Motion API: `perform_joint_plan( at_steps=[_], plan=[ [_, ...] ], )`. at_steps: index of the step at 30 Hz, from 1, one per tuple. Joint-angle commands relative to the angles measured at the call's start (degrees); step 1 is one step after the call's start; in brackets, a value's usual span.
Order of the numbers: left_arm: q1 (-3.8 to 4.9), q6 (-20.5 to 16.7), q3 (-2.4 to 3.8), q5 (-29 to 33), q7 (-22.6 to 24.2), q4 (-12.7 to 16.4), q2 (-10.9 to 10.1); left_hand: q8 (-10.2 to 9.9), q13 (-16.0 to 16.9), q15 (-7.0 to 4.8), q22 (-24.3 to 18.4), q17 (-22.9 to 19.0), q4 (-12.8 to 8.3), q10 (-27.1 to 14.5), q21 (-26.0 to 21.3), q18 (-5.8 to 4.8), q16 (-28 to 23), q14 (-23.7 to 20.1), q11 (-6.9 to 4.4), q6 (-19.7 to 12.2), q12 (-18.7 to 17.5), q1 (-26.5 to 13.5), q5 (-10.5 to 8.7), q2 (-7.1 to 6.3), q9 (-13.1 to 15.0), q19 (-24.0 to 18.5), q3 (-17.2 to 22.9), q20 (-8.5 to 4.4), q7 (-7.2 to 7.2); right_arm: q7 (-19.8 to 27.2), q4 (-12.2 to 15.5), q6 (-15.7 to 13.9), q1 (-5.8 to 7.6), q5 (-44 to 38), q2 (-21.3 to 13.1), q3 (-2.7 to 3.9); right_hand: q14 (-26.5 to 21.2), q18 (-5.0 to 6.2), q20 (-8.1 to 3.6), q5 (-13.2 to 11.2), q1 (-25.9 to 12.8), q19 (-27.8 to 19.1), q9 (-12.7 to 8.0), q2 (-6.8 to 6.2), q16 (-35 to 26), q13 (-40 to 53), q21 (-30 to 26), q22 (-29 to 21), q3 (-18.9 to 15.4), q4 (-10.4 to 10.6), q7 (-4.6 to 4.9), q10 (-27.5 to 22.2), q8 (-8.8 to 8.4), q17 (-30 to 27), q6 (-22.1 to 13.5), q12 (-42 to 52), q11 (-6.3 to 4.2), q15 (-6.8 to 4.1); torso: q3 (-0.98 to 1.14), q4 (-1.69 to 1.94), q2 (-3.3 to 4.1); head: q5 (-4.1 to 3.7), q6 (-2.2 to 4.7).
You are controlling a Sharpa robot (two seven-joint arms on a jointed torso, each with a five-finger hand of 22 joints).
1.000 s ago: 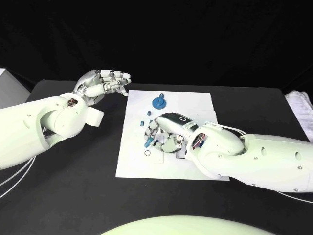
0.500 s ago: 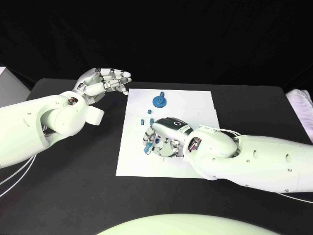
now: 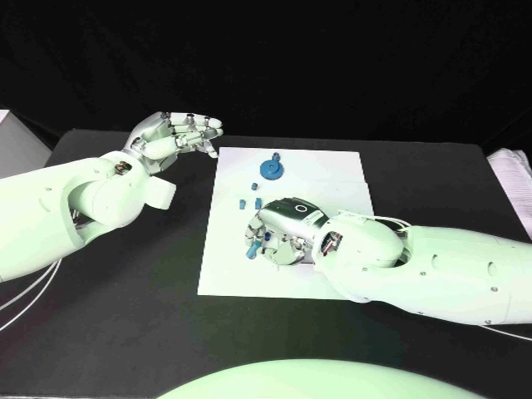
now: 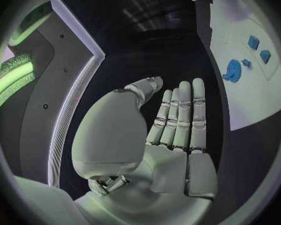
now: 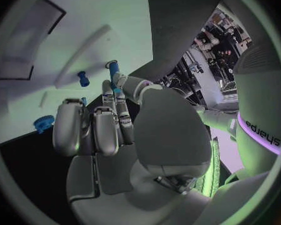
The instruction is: Assemble the parts on the task board
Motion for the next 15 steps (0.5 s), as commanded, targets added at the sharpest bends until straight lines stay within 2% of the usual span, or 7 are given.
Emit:
perform_joint_plan(
  at_steps=[1, 9, 15],
  plan=[
    [0.0, 0.89, 0.03, 0.32, 0.21, 0.04, 0.01, -0.18, -0.06, 0.25, -0.05, -0.08, 0.0, -0.29, -0.34, 0.68, -0.39, 0.2, 0.04, -0.37, -0.22, 0.34, -0.02, 0.37, -0.08, 0.34, -0.44, -0.04, 0.01, -1.29, 0.05, 1.65, -0.15, -2.25, -0.31, -0.1, 2.42, -1.03, -0.52, 0.21, 0.16, 1.83, -0.02, 0.85, 0.02, 0.13, -0.09, 3.97, 0.12, -0.1, 0.22, 3.56, 0.14, -0.04, 0.35, 0.2, -3.25, -0.42, 0.03, -0.03, -0.02, 0.05, -0.05],
    [0.0, 0.95, 0.03, 0.32, 0.17, -0.01, -0.02, -0.18, -0.06, 0.25, -0.05, -0.08, 0.0, -0.29, -0.34, 0.68, -0.39, 0.2, 0.04, -0.37, -0.22, 0.34, -0.02, 0.37, -0.08, 0.34, -0.44, -0.04, 0.01, -1.67, 0.5, 1.33, -0.18, -2.99, -0.96, -0.11, 2.42, -1.03, -0.52, 0.21, 0.16, 1.83, -0.02, 0.85, 0.02, 0.13, -0.09, 3.97, 0.12, -0.1, 0.22, 3.56, 0.14, -0.04, 0.35, 0.2, -3.25, -0.42, 0.01, -0.02, -0.06, 0.05, 0.03],
    [-0.02, 1.0, 0.03, 0.32, 0.12, -0.18, 0.0, -0.2, -0.06, 0.25, -0.1, -0.07, 0.07, -0.32, -0.42, 0.69, -0.43, 0.22, 0.05, -0.39, -0.21, 0.28, -0.01, 0.42, -0.1, 0.37, -0.49, -0.03, 0.01, -1.73, 0.58, 1.36, -0.21, -3.15, -0.91, -0.1, 2.42, -1.03, -0.52, 0.21, 0.16, 1.83, -0.02, 0.85, 0.02, 0.13, -0.09, 3.97, 0.12, -0.1, 0.22, 3.56, 0.14, -0.04, 0.35, 0.2, -3.25, -0.42, 0.08, -0.01, -0.07, 0.02, 0.18]
  ],
)
